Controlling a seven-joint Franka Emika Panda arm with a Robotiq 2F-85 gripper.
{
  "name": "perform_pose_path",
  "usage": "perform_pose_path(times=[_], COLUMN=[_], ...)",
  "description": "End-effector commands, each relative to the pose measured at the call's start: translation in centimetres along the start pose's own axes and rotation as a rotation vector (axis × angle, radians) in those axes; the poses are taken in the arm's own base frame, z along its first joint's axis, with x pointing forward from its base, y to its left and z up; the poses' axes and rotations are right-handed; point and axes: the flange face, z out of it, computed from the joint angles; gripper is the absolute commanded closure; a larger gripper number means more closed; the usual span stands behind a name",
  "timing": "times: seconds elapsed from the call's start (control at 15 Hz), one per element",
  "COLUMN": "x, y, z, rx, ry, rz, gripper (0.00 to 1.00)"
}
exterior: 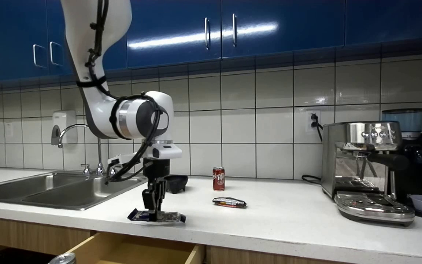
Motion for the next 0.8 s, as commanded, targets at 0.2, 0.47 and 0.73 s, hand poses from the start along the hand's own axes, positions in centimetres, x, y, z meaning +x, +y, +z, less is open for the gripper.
perform_pose_path(times=[0.2,0.47,0.73], x=[-5.5,-7.7,-8.5], y=[3.3,4.3,4.9], z=[1.3,2.7,3.5], rx=[0.002,-0.041,-0.073], ry=[0.016,0.031,0.047], rz=[0.148,0.212,0.274], gripper=[0.92,0.92,0.92])
